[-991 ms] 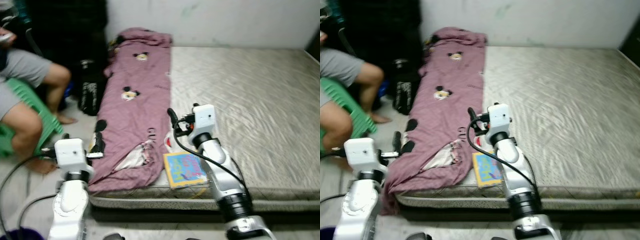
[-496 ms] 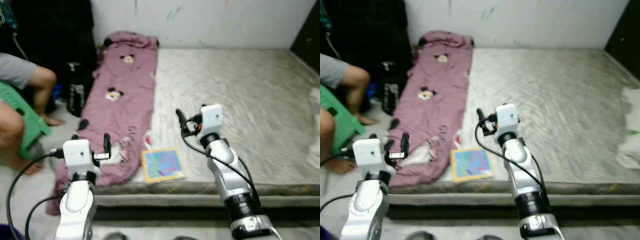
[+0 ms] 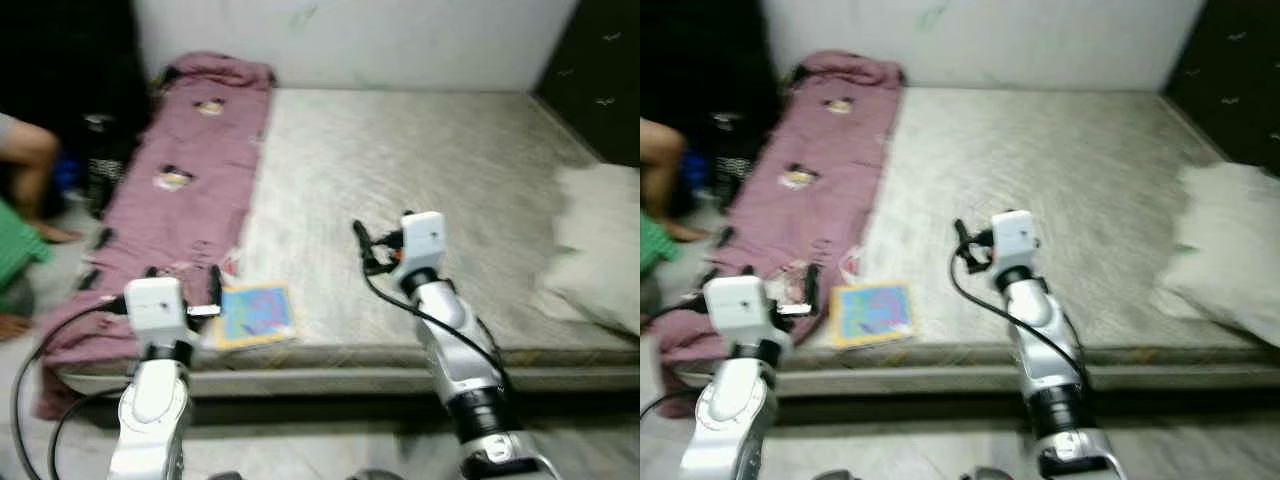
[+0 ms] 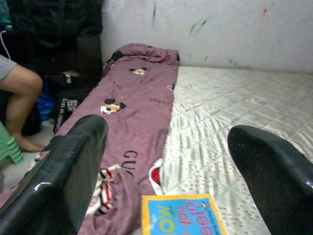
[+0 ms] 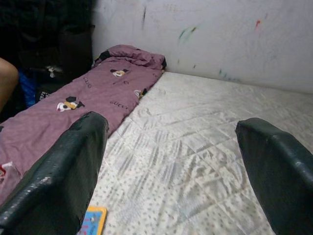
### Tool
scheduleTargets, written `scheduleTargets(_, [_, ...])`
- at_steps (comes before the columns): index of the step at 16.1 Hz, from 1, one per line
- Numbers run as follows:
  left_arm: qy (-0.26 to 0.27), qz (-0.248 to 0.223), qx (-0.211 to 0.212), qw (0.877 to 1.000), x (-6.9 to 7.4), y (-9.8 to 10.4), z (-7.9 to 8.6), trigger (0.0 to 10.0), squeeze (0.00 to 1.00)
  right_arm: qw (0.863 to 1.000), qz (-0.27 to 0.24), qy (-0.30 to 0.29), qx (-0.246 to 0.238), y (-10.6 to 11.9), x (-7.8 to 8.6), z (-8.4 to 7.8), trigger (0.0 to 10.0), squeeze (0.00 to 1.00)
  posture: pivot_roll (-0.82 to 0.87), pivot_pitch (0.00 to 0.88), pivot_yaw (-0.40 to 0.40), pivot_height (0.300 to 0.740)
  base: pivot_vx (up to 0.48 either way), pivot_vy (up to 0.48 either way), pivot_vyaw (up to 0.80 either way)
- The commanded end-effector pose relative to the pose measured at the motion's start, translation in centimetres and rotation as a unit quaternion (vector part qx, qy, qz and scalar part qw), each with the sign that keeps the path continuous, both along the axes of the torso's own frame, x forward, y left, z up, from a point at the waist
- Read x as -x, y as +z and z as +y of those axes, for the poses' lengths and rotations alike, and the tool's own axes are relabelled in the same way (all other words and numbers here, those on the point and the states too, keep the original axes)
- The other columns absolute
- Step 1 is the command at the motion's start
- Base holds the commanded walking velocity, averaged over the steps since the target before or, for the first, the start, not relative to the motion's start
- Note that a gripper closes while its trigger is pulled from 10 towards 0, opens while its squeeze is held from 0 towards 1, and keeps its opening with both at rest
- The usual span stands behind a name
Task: Clean up the room
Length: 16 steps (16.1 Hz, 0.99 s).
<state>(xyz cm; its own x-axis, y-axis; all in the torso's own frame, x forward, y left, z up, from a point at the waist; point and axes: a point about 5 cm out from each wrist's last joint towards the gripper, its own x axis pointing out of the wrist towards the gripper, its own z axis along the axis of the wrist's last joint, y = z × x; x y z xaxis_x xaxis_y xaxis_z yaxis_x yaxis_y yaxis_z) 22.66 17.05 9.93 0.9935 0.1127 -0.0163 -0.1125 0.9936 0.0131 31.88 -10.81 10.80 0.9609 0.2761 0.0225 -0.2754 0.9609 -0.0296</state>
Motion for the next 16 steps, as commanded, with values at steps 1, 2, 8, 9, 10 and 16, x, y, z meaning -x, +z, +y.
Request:
scheduleTargets(1, [0.003, -0.003, -0.003, 1.0, 0.02, 0.18, 0.44, 10.0, 0.0, 1.0, -0.005, 0.01, 0.002, 0.35, -0.15, 0.63, 10.0, 0.0, -0.04, 0.0, -0.027, 0.74, 0.0, 0.0, 0.0])
scheduleTargets(2, [0.002, -0.004, -0.003, 1.0, 0.02, 0.2, 0.42, 10.0, 0.0, 1.0, -0.005, 0.01, 0.003, 0.35, -0.14, 0.64, 10.0, 0.0, -0.04, 0.0, -0.027, 0.74, 0.0, 0.0, 0.0])
scheduleTargets(8, [-0.013, -0.017, -0.001, 1.0, -0.03, 0.49, 0.17, 10.0, 0.0, 1.0, -0.005, 0.01, 0.002, 0.34, -0.2, 0.71, 10.0, 0.0, -0.04, 0.0, -0.025, 0.74, 0.143, 0.0, 0.0])
scheduleTargets(9, [-0.014, -0.017, -0.001, 1.0, -0.05, 0.5, 0.16, 10.0, 0.0, 1.0, -0.005, 0.01, 0.002, 0.34, -0.21, 0.71, 10.0, 0.0, -0.04, 0.0, -0.025, 0.74, 0.304, 0.0, 0.0])
scheduleTargets(10, [-0.015, -0.018, -0.001, 1.0, -0.06, 0.51, 0.17, 10.0, 0.0, 1.0, -0.005, 0.01, 0.002, 0.35, -0.23, 0.73, 10.0, 0.0, -0.04, 0.0, -0.025, 0.74, 0.304, 0.0, 0.0])
scheduleTargets(16, [-0.015, -0.011, -0.005, 1.0, -0.06, 0.36, 0.15, 10.0, 0.0, 1.0, -0.006, 0.01, 0.003, 0.34, -0.22, 0.78, 10.0, 0.0, -0.03, 0.0, -0.024, 0.74, 0.247, 0.0, 0.0])
